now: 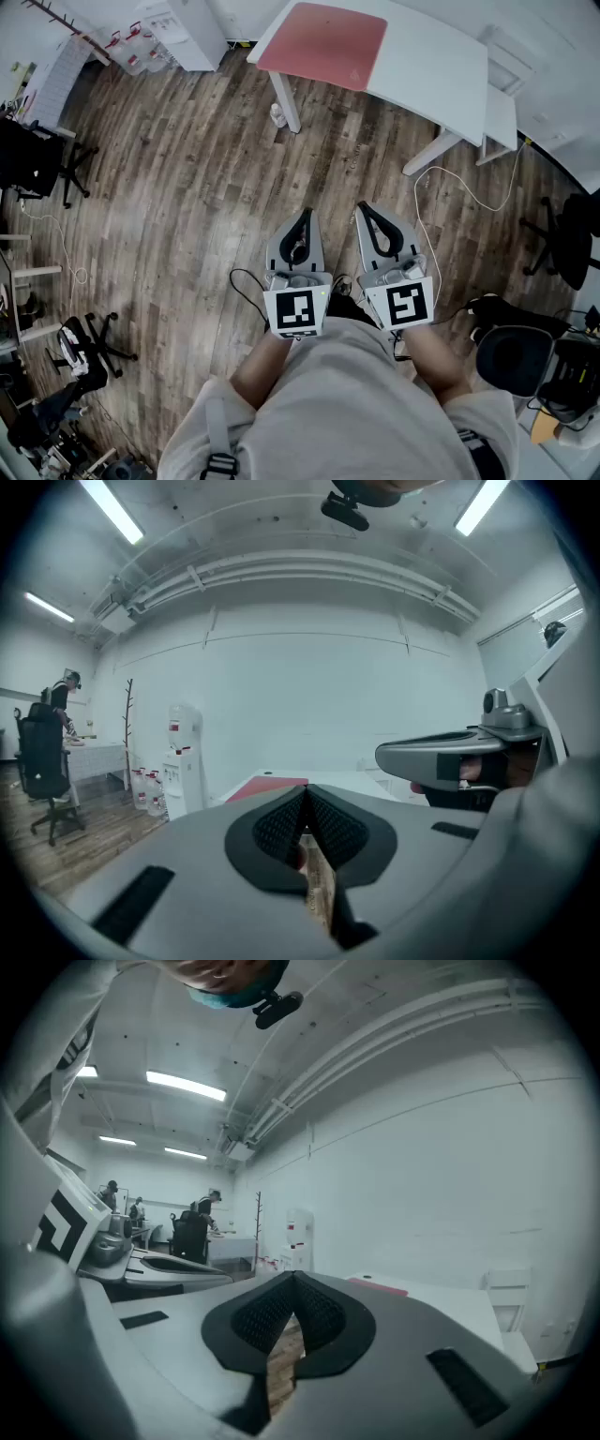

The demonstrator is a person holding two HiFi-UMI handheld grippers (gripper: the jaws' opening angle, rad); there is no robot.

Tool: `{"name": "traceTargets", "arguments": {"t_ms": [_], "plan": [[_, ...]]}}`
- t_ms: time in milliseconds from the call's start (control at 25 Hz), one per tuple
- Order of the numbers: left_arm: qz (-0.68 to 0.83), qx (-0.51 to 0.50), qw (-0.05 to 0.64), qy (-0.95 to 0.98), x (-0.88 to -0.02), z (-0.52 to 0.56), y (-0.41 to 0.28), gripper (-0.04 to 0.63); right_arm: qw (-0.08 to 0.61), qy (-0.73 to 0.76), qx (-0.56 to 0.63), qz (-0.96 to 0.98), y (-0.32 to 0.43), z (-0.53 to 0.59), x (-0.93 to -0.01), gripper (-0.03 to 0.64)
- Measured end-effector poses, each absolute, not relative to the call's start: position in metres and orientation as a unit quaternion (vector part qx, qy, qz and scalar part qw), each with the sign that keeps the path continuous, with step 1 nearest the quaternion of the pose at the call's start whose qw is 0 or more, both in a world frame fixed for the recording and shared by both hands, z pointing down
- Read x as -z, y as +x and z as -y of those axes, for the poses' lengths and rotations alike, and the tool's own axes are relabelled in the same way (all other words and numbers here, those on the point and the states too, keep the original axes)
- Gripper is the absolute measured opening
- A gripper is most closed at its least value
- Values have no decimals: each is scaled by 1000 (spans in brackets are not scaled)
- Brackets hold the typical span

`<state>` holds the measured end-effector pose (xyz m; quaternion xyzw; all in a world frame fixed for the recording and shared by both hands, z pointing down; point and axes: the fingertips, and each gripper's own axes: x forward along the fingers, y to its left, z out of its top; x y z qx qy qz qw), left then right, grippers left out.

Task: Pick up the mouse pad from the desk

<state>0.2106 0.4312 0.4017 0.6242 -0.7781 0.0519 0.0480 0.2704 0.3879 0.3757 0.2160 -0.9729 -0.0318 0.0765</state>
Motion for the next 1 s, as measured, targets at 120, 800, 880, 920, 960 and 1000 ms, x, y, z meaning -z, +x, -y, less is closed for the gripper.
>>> {"name": "traceTargets", "arguments": {"t_ms": [120, 800, 880, 920, 960, 1000], "plan": [[779, -52, 46, 623, -404, -412, 197, 11, 76, 216, 30, 973, 257, -366, -378, 38], [708, -97, 123, 689, -455, -340, 56, 11, 169, 218, 11, 961, 121, -297, -425, 40], [700, -102, 132, 694, -460, -333, 38, 11, 176, 220, 8, 959, 108, -292, -429, 40], [697, -102, 135, 697, -461, -328, 31, 11, 178, 221, 1, 959, 102, -289, -431, 40], [693, -101, 138, 701, -461, -323, 25, 11, 180, 223, -9, 958, 98, -286, -433, 40], [688, -100, 140, 705, -462, -317, 20, 11, 180, 226, -22, 957, 94, -281, -435, 40]]}}
